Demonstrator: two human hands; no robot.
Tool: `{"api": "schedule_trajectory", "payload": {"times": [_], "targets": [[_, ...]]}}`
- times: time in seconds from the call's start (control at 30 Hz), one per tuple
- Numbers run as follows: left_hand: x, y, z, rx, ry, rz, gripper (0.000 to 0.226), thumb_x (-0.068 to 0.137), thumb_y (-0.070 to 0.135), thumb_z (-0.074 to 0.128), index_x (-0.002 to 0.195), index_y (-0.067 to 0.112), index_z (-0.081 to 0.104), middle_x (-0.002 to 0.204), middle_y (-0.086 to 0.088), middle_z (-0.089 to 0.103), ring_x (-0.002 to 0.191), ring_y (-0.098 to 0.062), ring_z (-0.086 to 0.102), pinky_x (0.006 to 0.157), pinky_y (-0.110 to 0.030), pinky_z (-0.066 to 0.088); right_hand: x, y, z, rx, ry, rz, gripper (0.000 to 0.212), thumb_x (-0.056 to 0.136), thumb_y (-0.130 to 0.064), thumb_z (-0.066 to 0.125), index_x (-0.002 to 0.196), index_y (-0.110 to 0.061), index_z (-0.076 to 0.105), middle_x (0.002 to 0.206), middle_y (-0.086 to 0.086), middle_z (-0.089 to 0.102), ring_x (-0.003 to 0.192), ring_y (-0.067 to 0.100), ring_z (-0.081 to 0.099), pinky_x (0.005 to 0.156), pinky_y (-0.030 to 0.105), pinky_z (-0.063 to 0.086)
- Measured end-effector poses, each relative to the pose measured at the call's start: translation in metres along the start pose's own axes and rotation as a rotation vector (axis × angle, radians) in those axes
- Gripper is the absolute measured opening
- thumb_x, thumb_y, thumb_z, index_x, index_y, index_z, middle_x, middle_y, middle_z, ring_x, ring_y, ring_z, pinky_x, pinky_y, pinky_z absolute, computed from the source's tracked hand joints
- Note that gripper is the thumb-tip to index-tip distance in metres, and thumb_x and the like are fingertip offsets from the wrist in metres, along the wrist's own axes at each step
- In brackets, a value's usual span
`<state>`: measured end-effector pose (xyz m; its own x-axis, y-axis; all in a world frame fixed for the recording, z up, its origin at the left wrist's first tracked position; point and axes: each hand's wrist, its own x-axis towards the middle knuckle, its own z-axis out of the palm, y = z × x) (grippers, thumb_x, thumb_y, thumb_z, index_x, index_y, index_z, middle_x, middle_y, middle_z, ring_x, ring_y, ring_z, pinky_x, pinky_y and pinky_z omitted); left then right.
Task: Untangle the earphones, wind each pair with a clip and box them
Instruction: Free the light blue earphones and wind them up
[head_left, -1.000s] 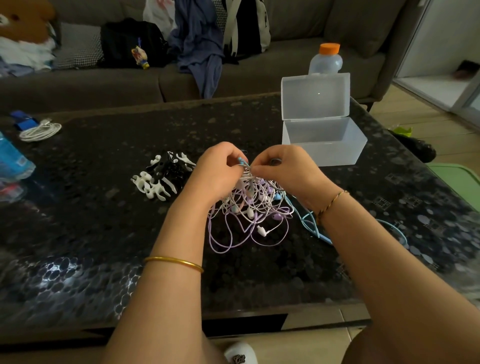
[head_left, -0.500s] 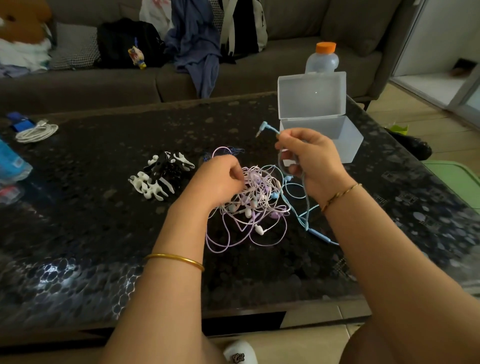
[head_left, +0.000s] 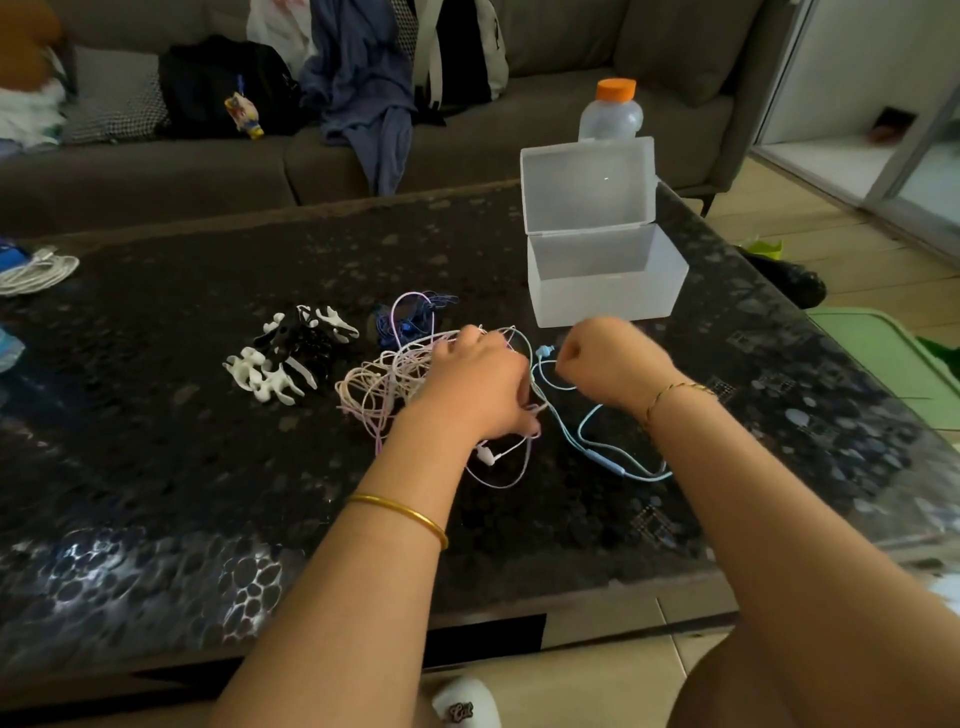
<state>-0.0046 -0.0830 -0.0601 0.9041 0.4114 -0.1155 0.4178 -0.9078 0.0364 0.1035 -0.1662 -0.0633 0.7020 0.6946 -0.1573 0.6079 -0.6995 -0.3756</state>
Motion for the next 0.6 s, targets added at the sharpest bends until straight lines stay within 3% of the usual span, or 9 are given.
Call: {"api": "schedule_trajectory", "payload": {"times": [0.13,0.2,0.3,0.47,0.6], "targets": [[-0.003,-0.011,-0.004,-0.008,-0.018,-0.065,0.018,0.081,0.043,0.069,0.091,0.03,0.062,0.121,-0.002,0.047,0.121,-0.026,0.036,0.101,-0.043,0.032,-0.009,0.0,0.018,-0.185,-0.227,-0.108,0.034,0.079,-0.045,0.069,0.084,-0.016,0.051,0.075,-0.004,0.047,0.083,0.018,0.054,0.079,0.034,0.051],[-0.006,-0.014,-0.007,-0.045,-0.039,-0.081,0.01,0.083,0.036,0.069,0.083,0.031,0.06,0.121,-0.001,0.047,0.122,-0.026,0.036,0.101,-0.043,0.032,-0.013,-0.001,0.021,-0.266,-0.253,-0.131,0.03,0.084,-0.041,0.066,0.08,-0.019,0.046,0.08,-0.003,0.048,0.085,0.019,0.051,0.078,0.034,0.048],[-0.007,-0.017,-0.008,-0.062,-0.064,-0.092,0.011,0.084,0.031,0.068,0.08,0.032,0.058,0.12,0.0,0.047,0.122,-0.026,0.036,0.101,-0.042,0.032,-0.01,0.003,0.02,-0.272,-0.211,-0.121,0.013,0.091,-0.026,0.058,0.099,-0.014,0.057,0.098,0.005,0.057,0.093,0.024,0.056,0.085,0.036,0.051],[-0.007,-0.016,-0.01,-0.051,-0.091,-0.101,0.009,0.083,0.035,0.07,0.087,0.03,0.064,0.112,0.003,0.045,0.122,-0.024,0.036,0.098,-0.041,0.036,-0.003,0.013,-0.004,0.398,0.17,-0.04,0.012,0.094,-0.019,0.051,0.099,-0.009,0.056,0.093,0.012,0.063,0.087,0.03,0.062,0.083,0.047,0.053],[-0.006,-0.012,-0.011,-0.079,-0.114,-0.141,0.011,0.082,0.035,0.071,0.085,0.03,0.062,0.118,-0.001,0.048,0.125,-0.025,0.036,0.101,-0.043,0.038,-0.011,0.011,-0.024,0.623,0.503,-0.12,0.007,0.094,-0.023,0.052,0.095,-0.016,0.053,0.083,0.0,0.058,0.077,0.023,0.061,0.077,0.046,0.054]]}}
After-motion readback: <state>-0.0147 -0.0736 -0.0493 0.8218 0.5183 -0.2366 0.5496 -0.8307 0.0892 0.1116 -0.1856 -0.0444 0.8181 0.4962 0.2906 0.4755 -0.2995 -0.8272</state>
